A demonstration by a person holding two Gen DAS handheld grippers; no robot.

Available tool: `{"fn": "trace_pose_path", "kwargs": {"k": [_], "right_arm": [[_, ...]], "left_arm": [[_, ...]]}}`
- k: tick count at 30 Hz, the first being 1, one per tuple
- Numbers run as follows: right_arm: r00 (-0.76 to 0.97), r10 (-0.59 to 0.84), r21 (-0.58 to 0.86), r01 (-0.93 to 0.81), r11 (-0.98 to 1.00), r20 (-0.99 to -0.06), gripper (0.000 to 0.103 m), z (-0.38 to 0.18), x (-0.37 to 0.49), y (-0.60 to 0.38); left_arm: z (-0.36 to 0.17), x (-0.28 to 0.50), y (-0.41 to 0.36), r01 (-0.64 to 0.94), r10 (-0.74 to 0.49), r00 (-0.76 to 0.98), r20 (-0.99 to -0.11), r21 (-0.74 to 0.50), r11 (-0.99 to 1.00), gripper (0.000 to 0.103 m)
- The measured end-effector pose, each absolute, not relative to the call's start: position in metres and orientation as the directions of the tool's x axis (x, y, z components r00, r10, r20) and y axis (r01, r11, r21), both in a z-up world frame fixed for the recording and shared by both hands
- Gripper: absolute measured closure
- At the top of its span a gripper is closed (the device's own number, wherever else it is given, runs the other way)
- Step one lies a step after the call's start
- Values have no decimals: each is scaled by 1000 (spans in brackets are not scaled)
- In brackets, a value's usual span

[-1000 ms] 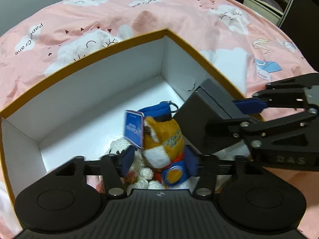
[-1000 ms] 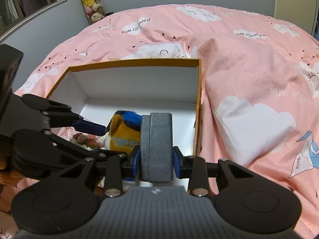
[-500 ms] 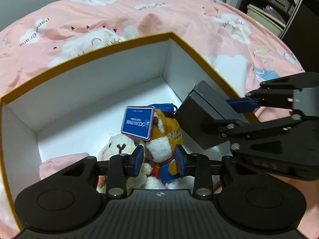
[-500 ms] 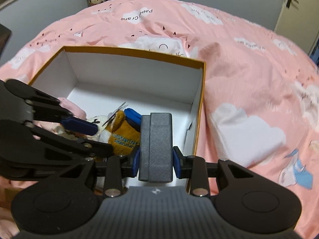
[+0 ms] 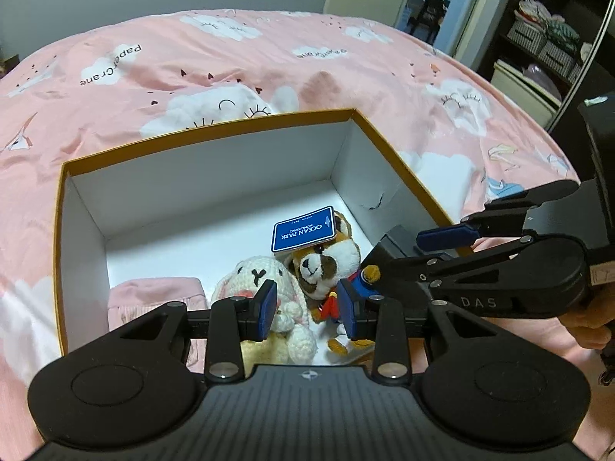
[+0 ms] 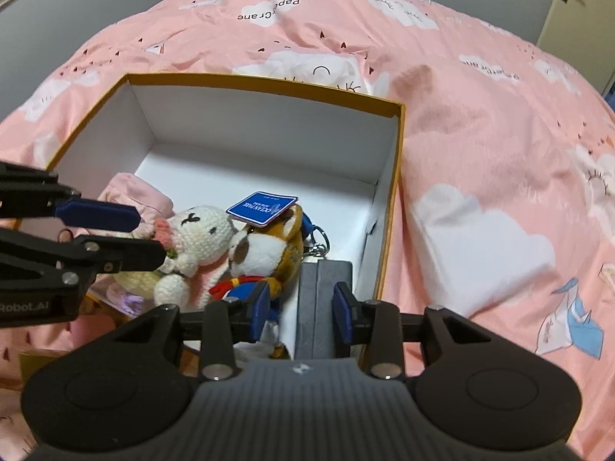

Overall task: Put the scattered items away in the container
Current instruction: 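Open both grippers to release the bear and grey box into the box, then withdraw both grippers from the orange box toward the remaining items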

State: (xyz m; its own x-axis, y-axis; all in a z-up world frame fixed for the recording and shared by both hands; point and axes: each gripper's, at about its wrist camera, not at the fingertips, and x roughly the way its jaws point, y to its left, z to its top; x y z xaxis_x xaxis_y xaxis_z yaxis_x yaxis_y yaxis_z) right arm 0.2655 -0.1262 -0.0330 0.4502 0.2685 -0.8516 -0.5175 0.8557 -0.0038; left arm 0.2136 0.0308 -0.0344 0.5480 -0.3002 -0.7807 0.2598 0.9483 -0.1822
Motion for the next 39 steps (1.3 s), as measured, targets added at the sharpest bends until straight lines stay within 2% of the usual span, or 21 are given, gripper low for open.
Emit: {"fn": "trace_pose_path", "kwargs": {"k": [3, 10, 14, 16, 26, 29, 31, 39], "right_arm": [[418, 284, 35, -511, 859, -863, 76, -36, 266, -129], [436, 272, 27, -490, 871, -858, 76, -37, 261, -130], [489, 298, 5, -513, 858, -820, 75, -26, 243, -131], [520, 332, 4, -534, 845, -787, 67, -19, 230, -132], [588, 460, 30, -595, 803, -665, 51, -6, 158, -140], [593, 474, 51, -589, 806, -651, 46, -11, 142, -143], [591, 480, 71, -581, 811, -648, 38, -16, 134, -146], [602, 470, 80, -559, 826, -646, 27, -36, 106, -149]], "left_arm": [[-33, 206, 34, 243, -297, 557, -776, -190, 951, 63], [-29, 184, 33, 216, -258, 585, -769, -159, 963, 63], [-23, 168, 26, 207, -223, 620, -752, -118, 971, 63], [-19, 158, 21, 204, -203, 642, -740, -90, 975, 63], [-12, 109, 16, 134, -159, 714, -682, -90, 987, 58], [-18, 98, 20, 109, -151, 707, -691, -105, 988, 57], [-24, 92, 23, 94, -145, 700, -700, -110, 989, 55], [-44, 70, 32, 59, -103, 667, -738, -86, 995, 55]]}}
